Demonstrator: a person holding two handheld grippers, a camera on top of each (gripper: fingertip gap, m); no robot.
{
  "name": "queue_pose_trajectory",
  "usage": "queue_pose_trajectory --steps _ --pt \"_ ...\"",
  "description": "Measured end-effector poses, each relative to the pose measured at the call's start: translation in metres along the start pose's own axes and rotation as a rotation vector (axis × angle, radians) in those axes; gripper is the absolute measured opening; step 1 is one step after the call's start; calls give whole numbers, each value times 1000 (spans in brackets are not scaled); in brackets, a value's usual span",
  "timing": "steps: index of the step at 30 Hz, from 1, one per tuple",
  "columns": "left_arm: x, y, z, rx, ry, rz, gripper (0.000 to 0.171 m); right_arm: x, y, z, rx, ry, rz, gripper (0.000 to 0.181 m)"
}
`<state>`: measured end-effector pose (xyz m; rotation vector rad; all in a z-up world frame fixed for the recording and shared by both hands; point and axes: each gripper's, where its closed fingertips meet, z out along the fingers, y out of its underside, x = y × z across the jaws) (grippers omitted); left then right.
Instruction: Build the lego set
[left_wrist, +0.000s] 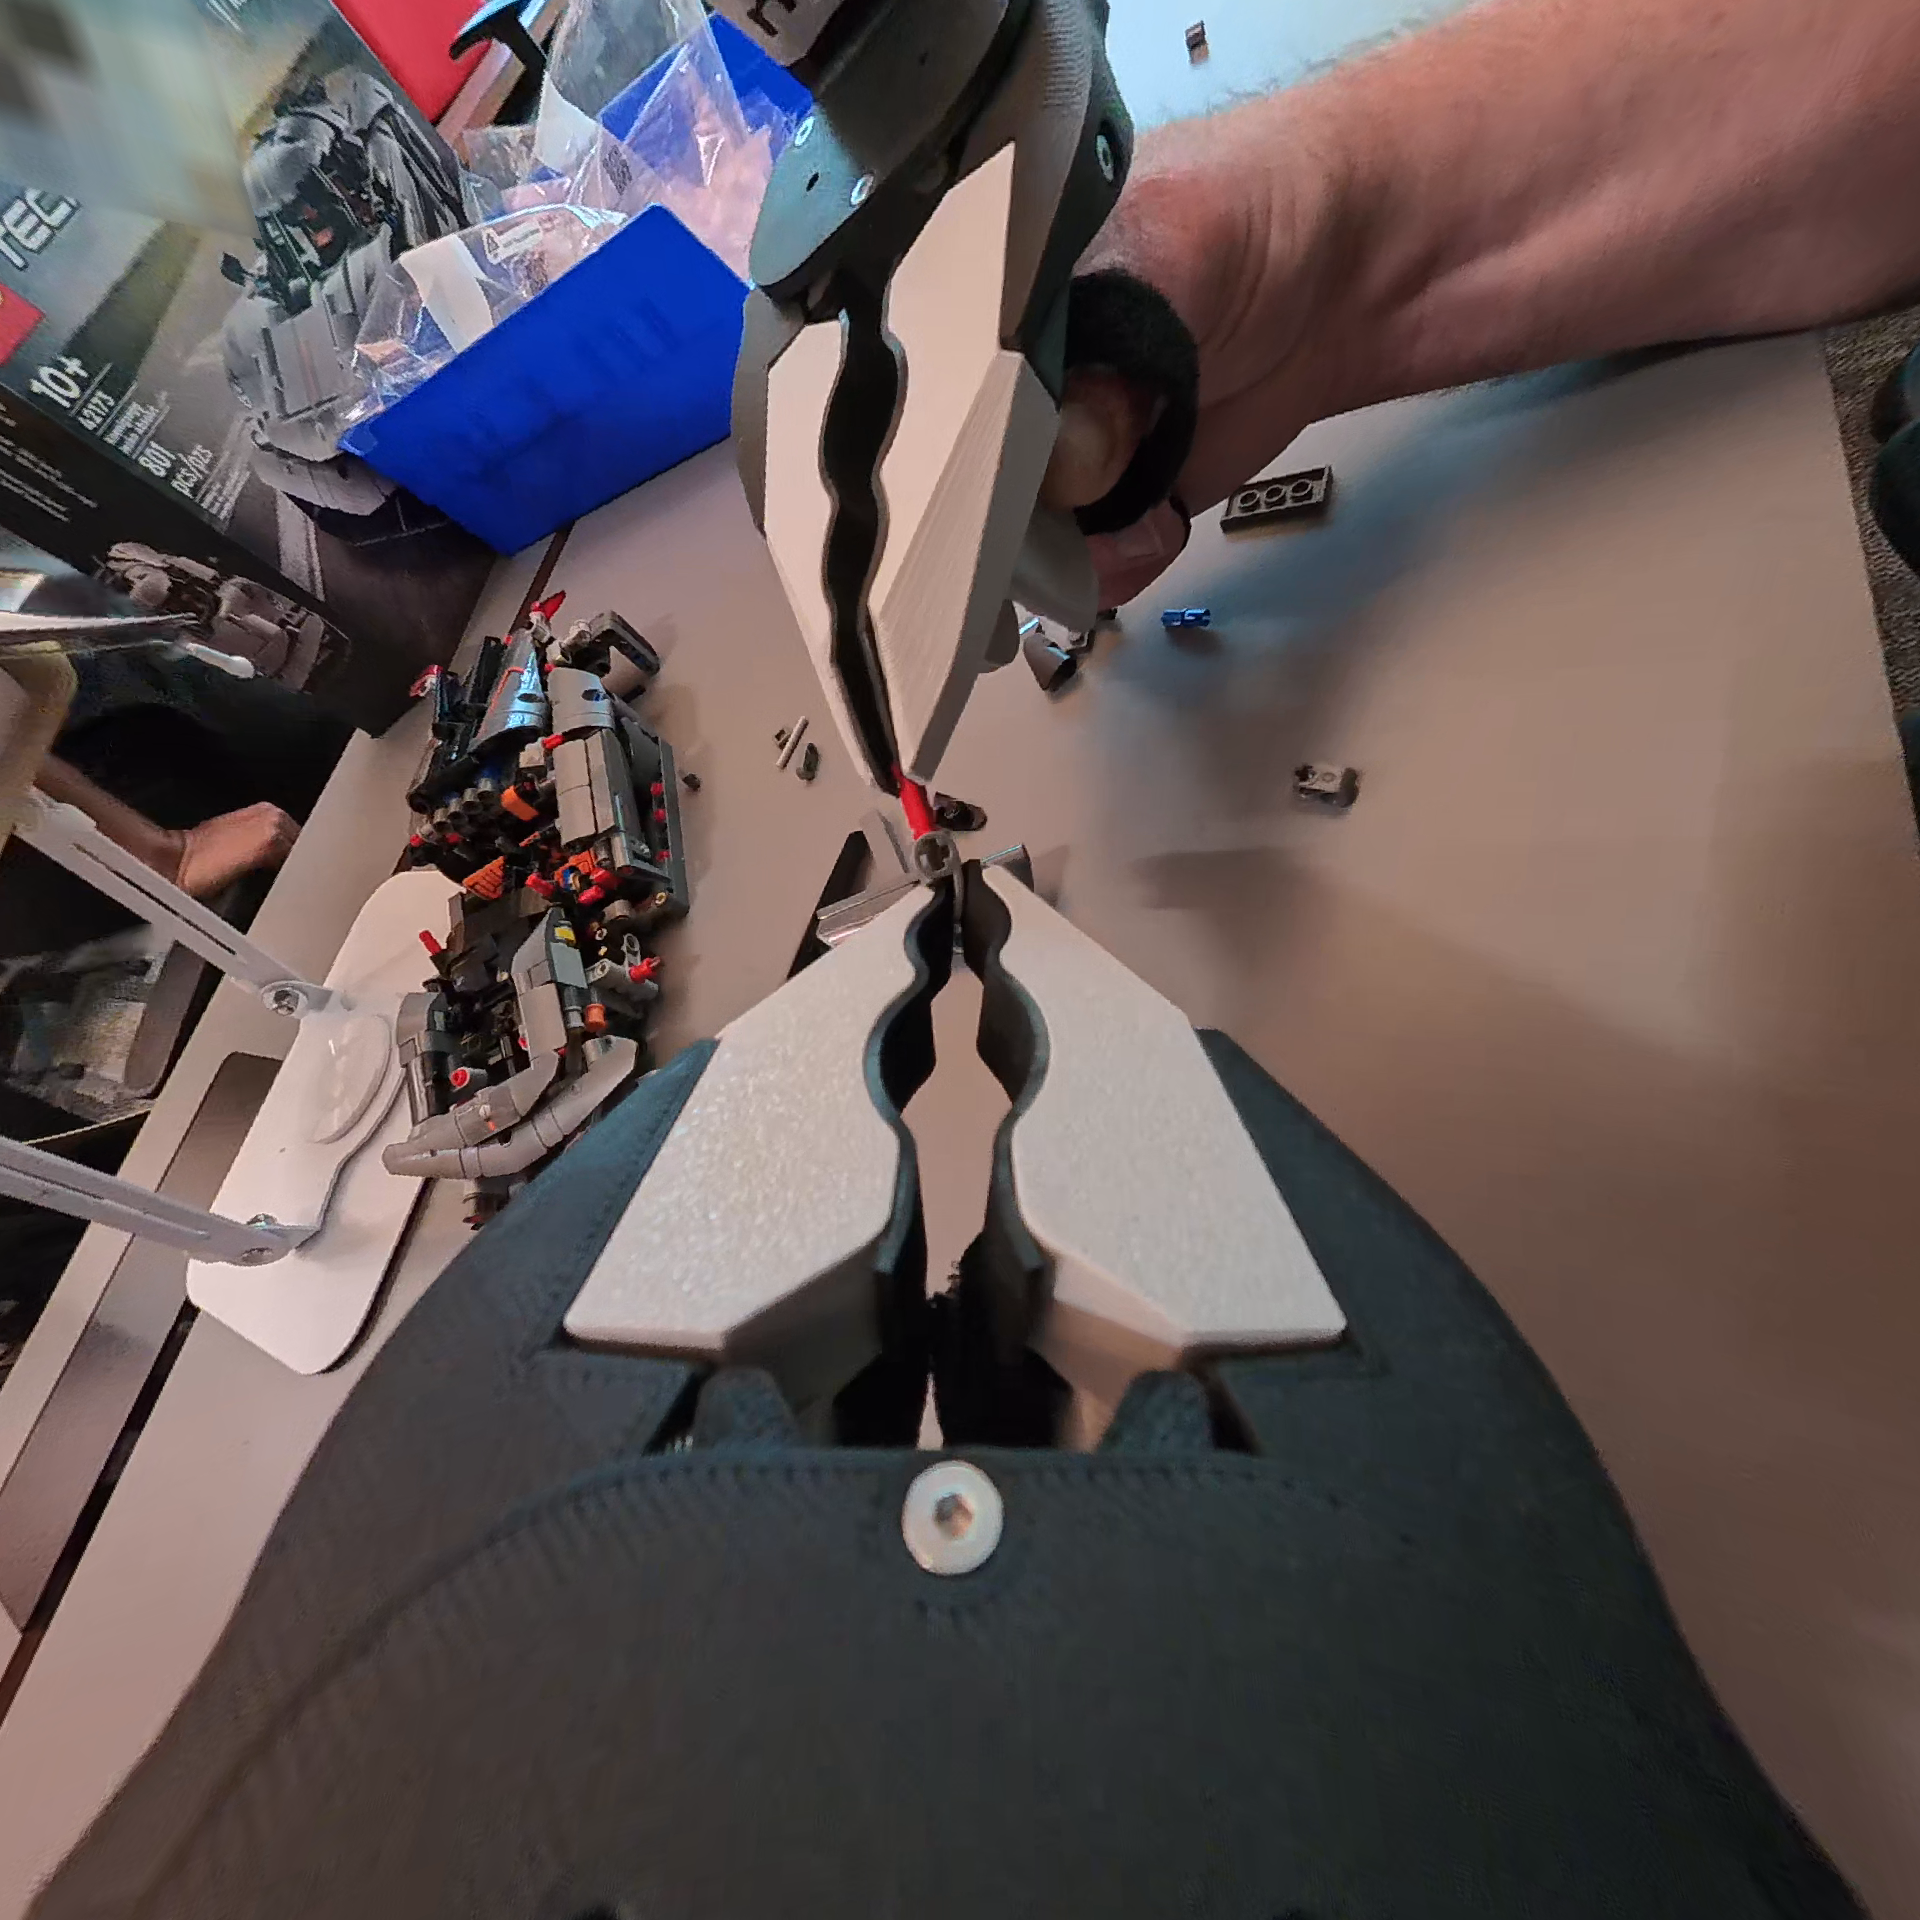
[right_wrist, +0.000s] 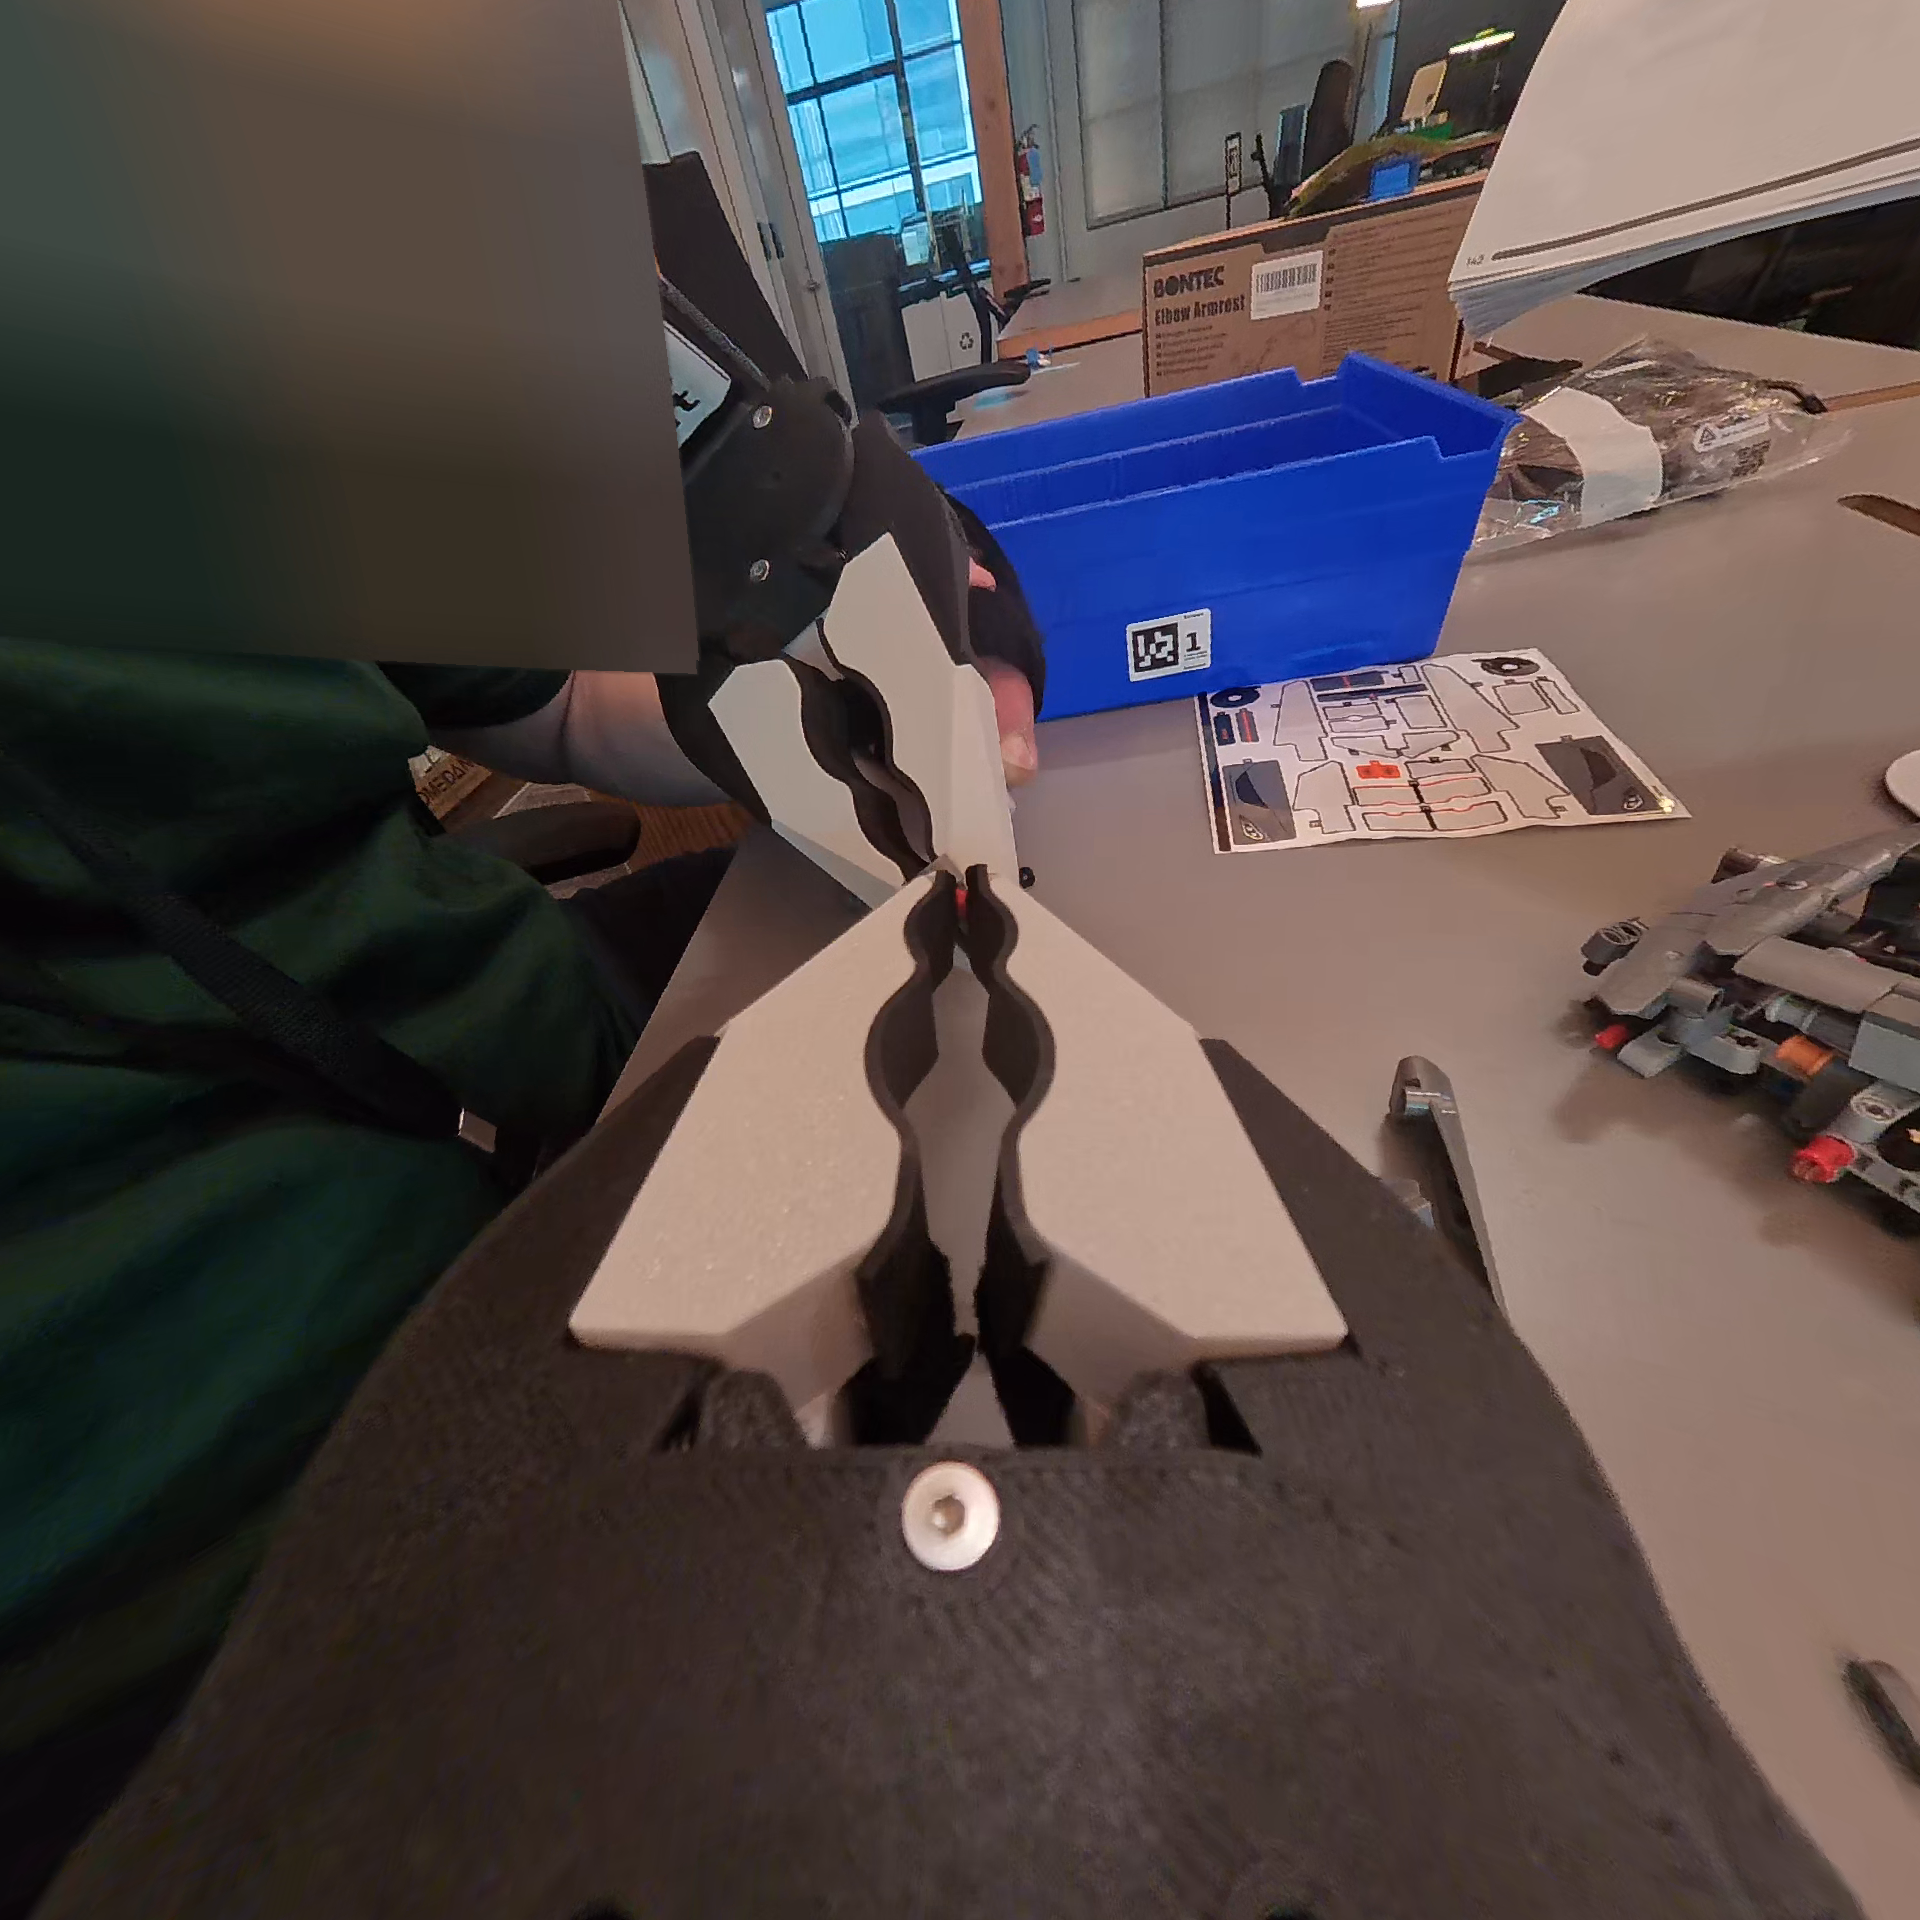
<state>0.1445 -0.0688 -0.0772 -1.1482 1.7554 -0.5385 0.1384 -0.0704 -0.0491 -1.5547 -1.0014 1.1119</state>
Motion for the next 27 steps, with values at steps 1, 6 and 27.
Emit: queue_pose_trajectory --steps 1,6,27 --pt "0 -1 0 9 7 -18 0 0 -1 0 4 -2 0 0" --pt "0 -1 0 19 11 -28 0 0 -1 0 10 -8 9 0" --pt "-6 -9 2 93 39 -155 0 5 -12 -5 72 31 1 0"
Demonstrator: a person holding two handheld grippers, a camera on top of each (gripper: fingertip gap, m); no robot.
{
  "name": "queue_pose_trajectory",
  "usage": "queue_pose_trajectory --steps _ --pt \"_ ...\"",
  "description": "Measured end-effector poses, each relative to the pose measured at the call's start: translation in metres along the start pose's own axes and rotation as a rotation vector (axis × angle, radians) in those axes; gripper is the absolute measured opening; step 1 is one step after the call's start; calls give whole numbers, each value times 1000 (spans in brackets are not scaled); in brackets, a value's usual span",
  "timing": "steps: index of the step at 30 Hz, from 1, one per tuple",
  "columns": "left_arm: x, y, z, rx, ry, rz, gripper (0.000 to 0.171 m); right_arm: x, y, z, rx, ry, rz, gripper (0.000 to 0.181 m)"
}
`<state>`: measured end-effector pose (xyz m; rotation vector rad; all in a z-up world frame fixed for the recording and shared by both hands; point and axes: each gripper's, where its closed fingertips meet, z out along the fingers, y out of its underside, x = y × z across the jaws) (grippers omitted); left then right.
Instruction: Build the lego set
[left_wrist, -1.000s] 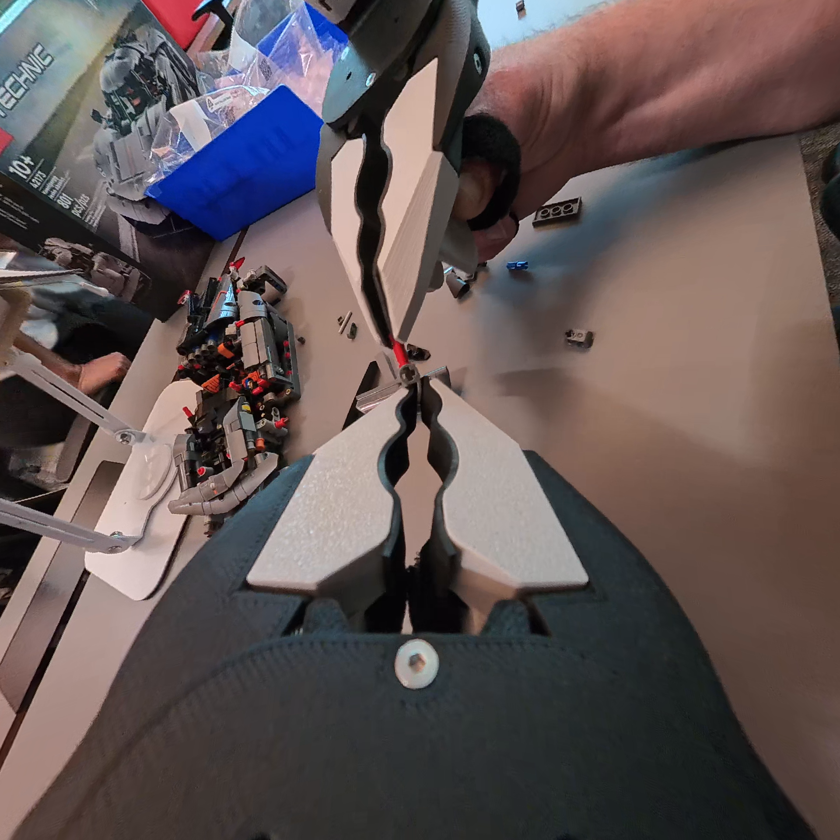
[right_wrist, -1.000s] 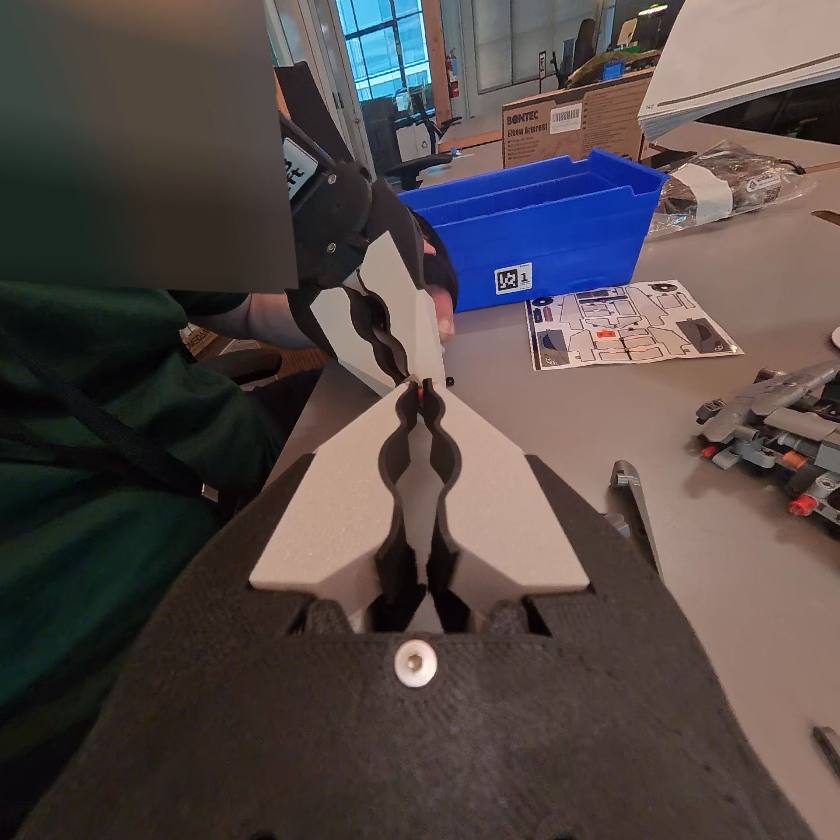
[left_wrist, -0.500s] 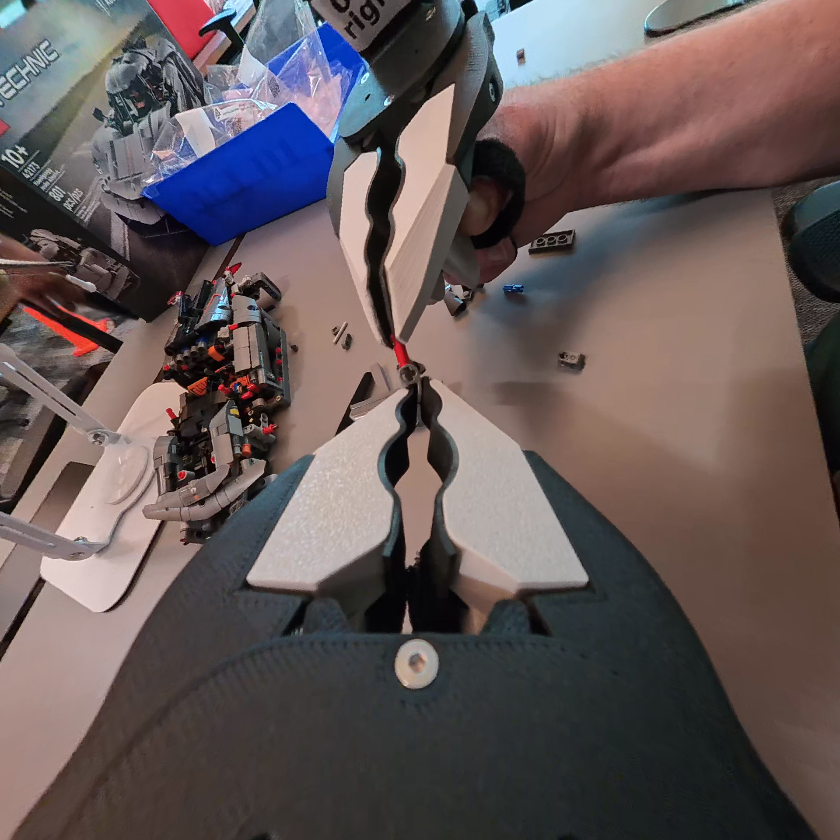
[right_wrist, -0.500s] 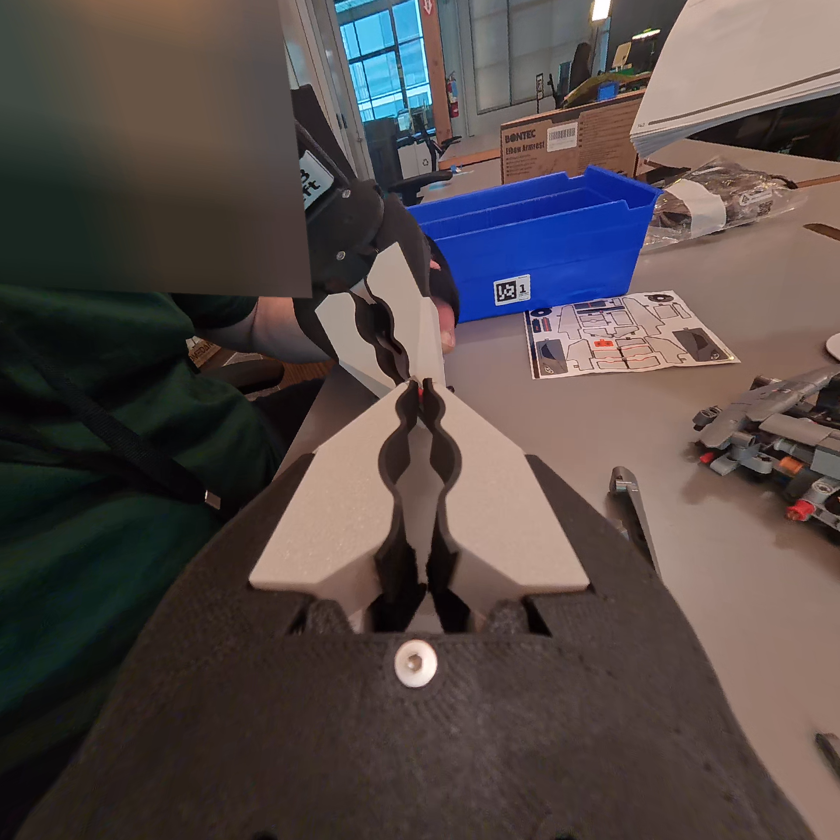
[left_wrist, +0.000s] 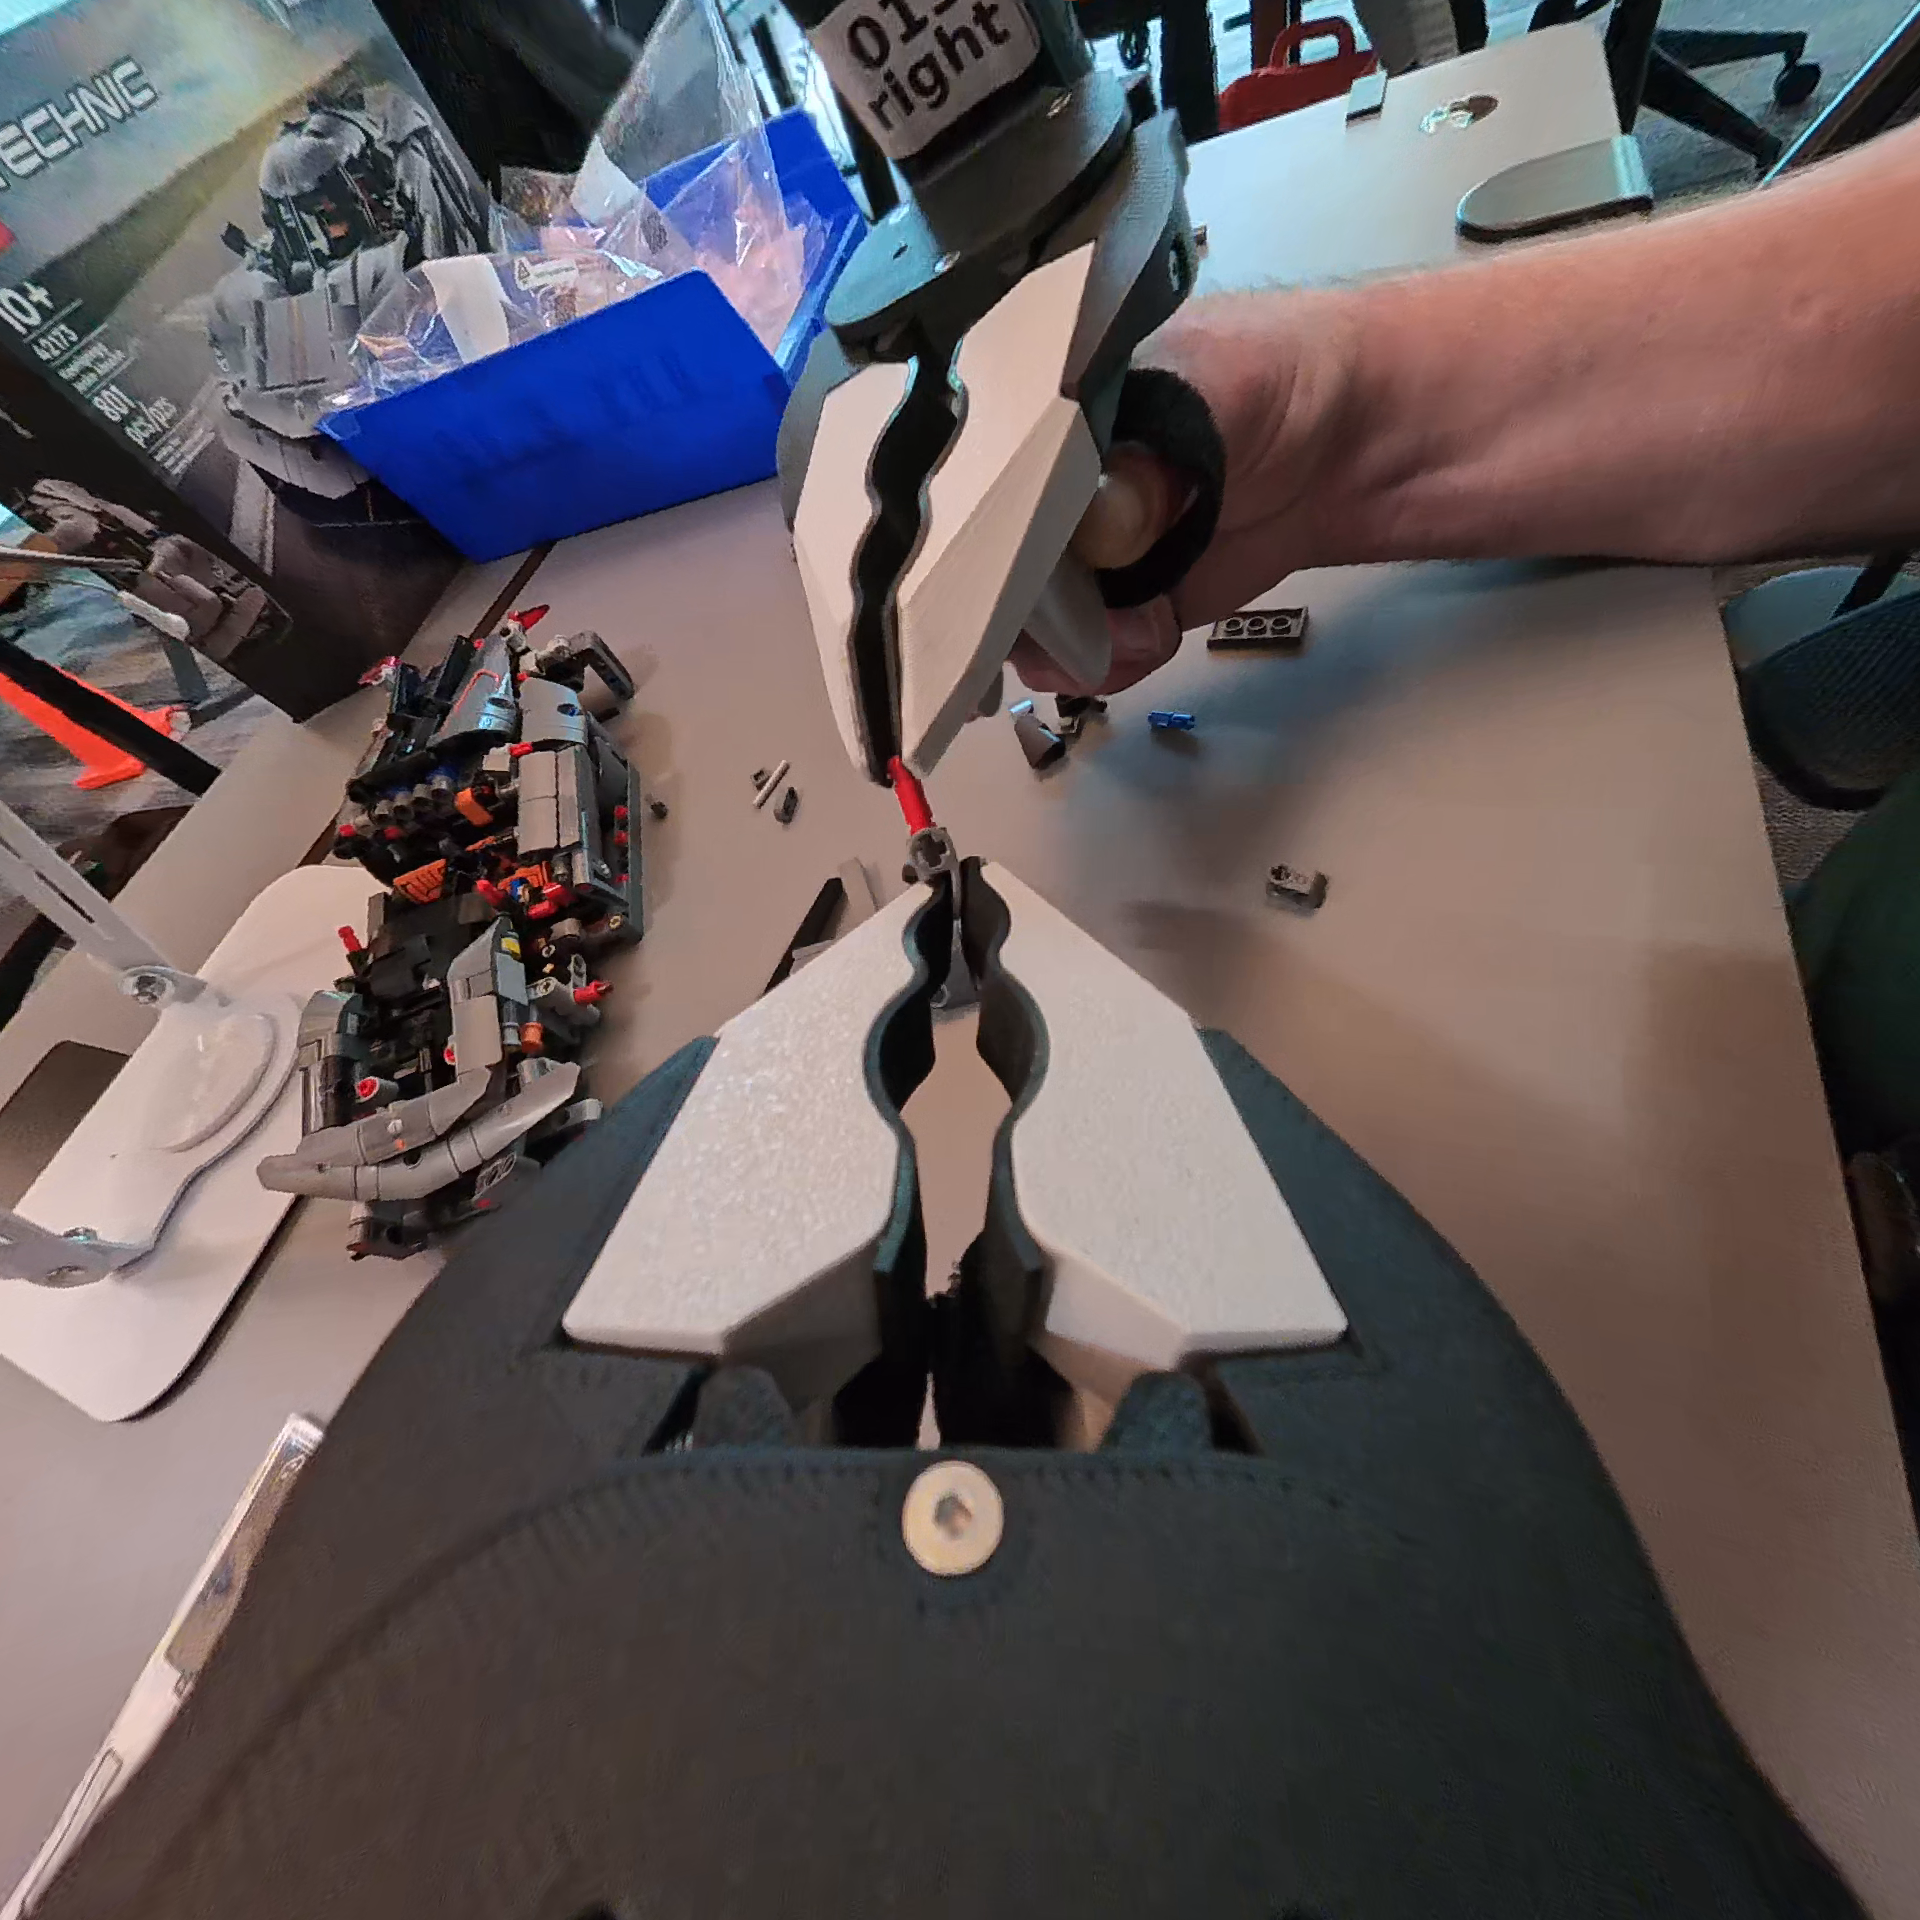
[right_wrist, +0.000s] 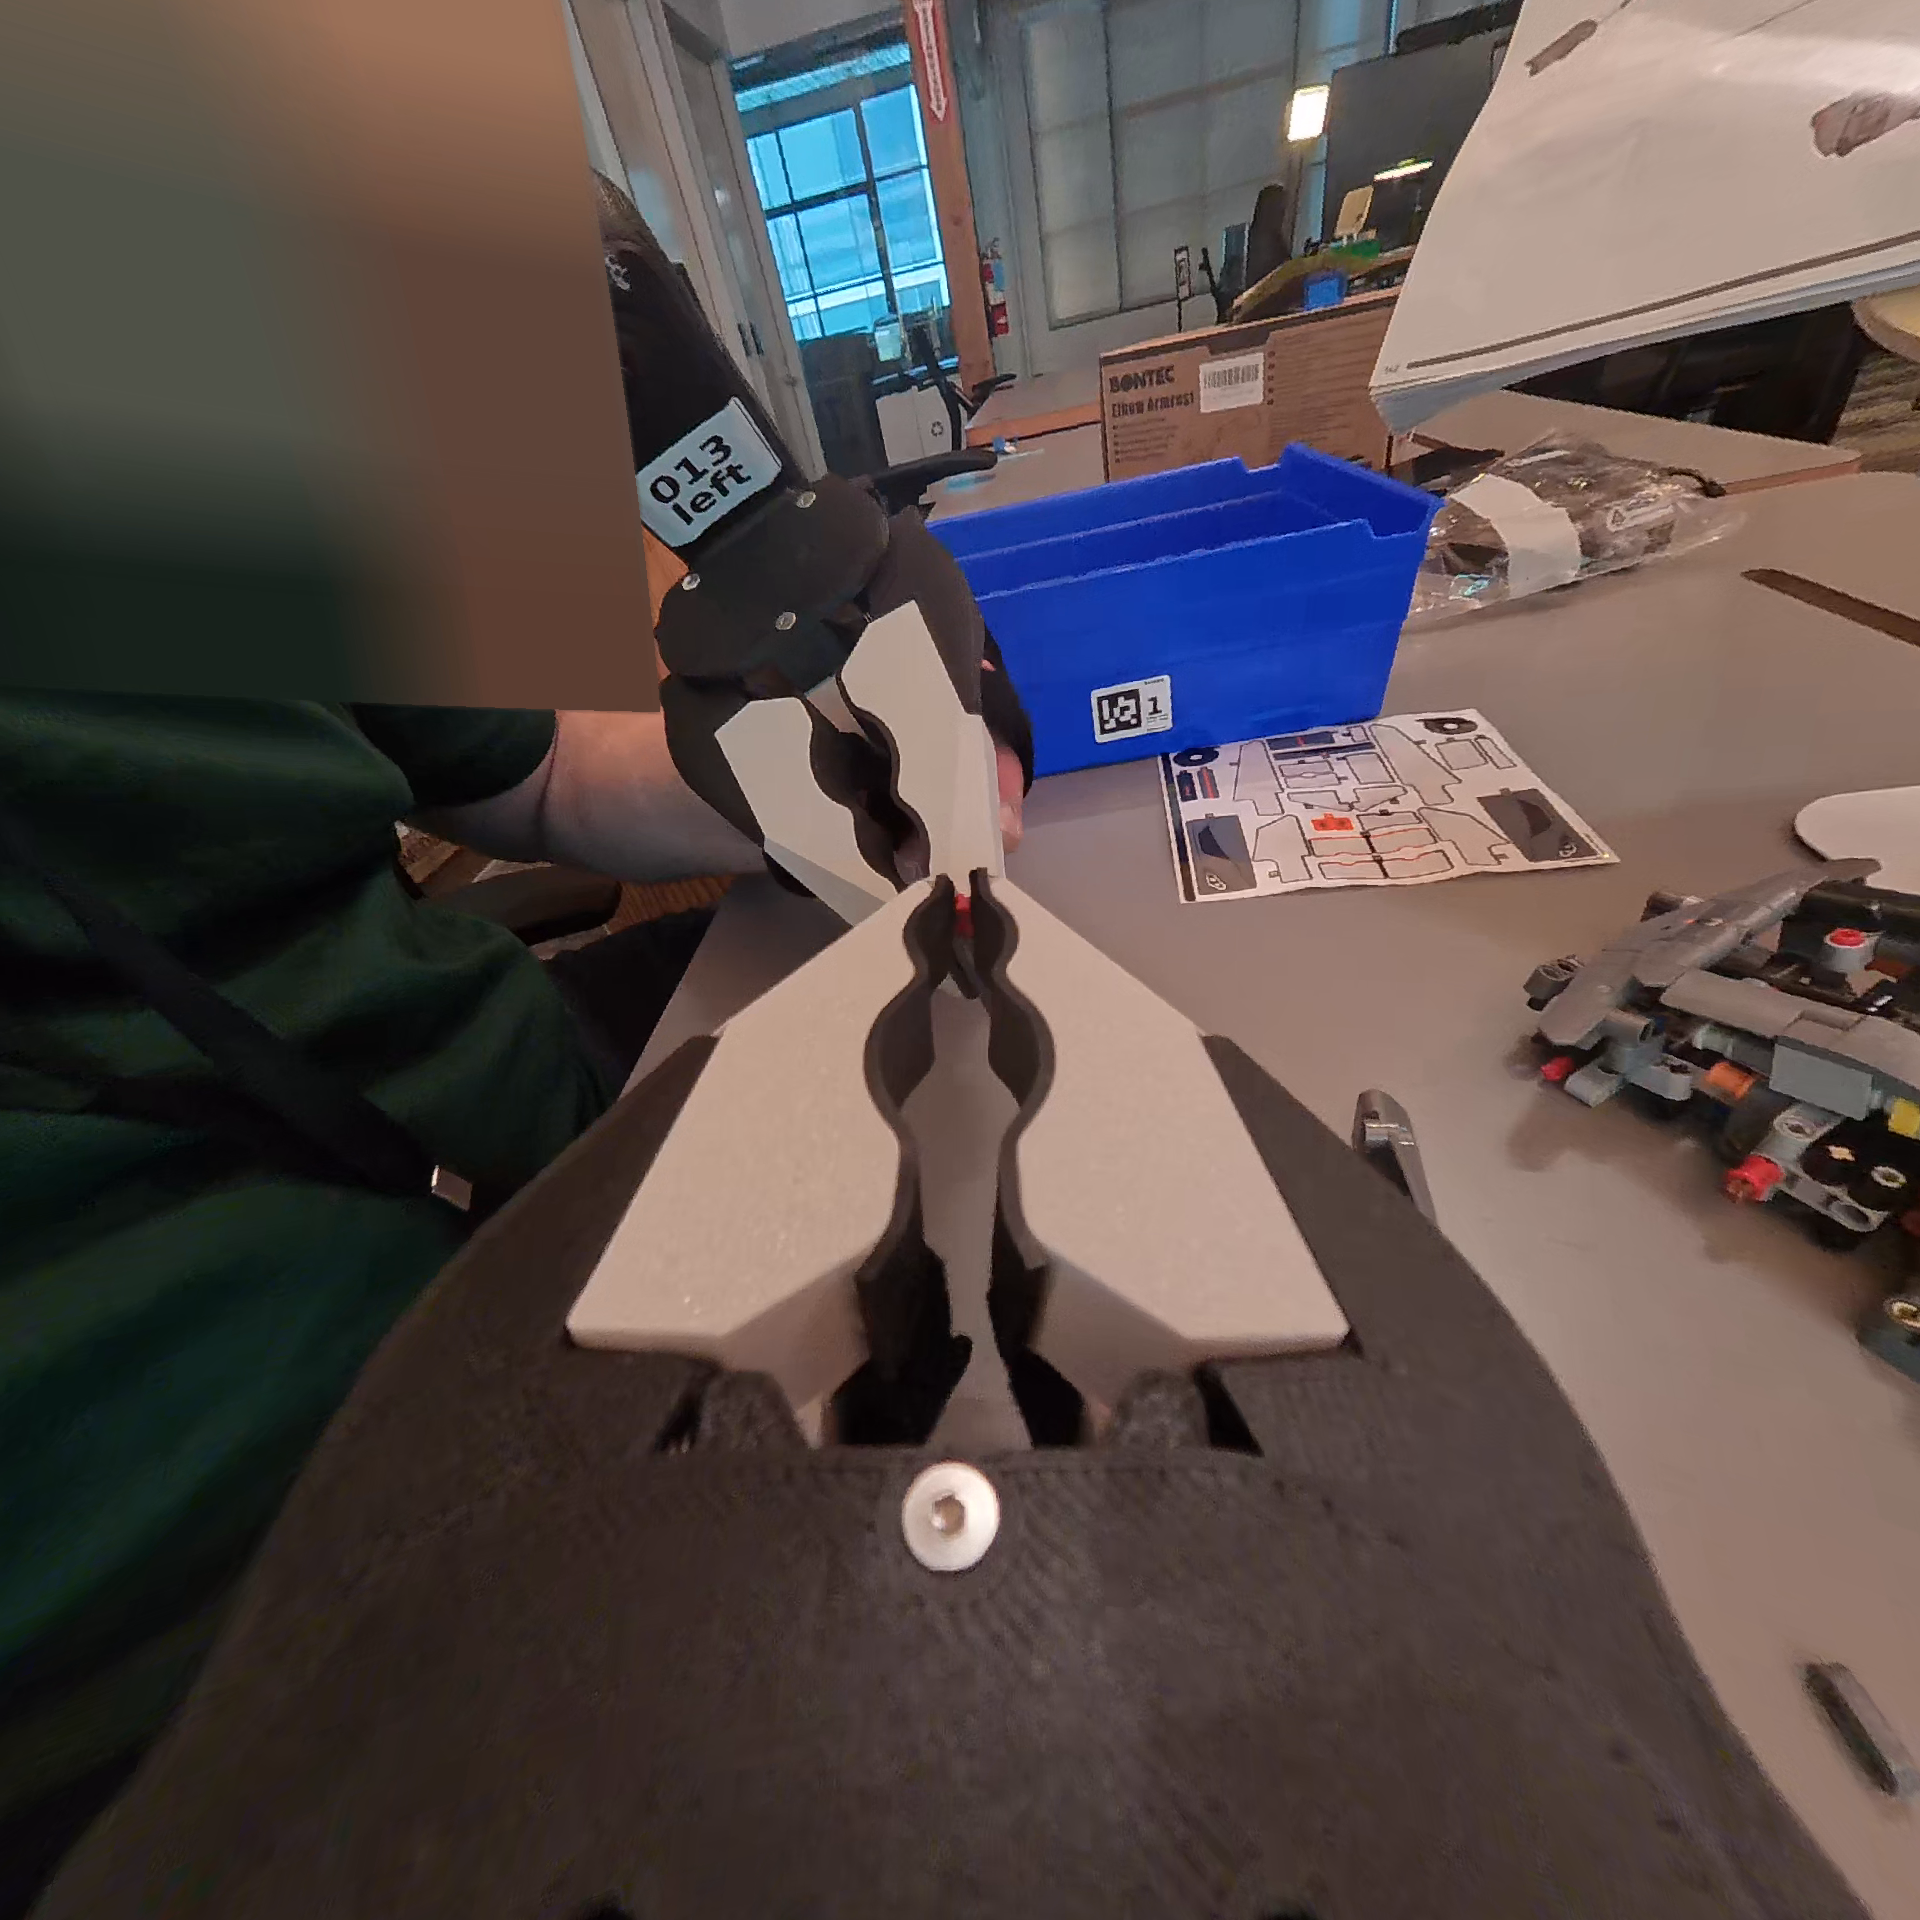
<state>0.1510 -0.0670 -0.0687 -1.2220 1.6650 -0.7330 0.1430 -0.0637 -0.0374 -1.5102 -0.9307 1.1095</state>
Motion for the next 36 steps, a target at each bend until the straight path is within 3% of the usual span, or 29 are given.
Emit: queue_pose_trajectory --steps 12,15,18,26,28,36 --pt "2 -7 3 55 90 -111 0 2 -5 -9 -6 52 -70 16" --pt "0 -9 0 84 123 -172 0 1 -5 -8 -24 75 -128 28" --pt "-5 -11 -1 107 138 -257 0 3 -7 -2 -59 201 -298 48" --pt "-10 -14 1 154 241 -513 0 14 -1 12 -274 521 -747 48" --pt "-11 -17 0 178 261 -551 0 18 -2 11 -296 570 -779 51" --pt "-10 -23 2 216 295 -624 0 23 -1 8 -311 606 -780 35"
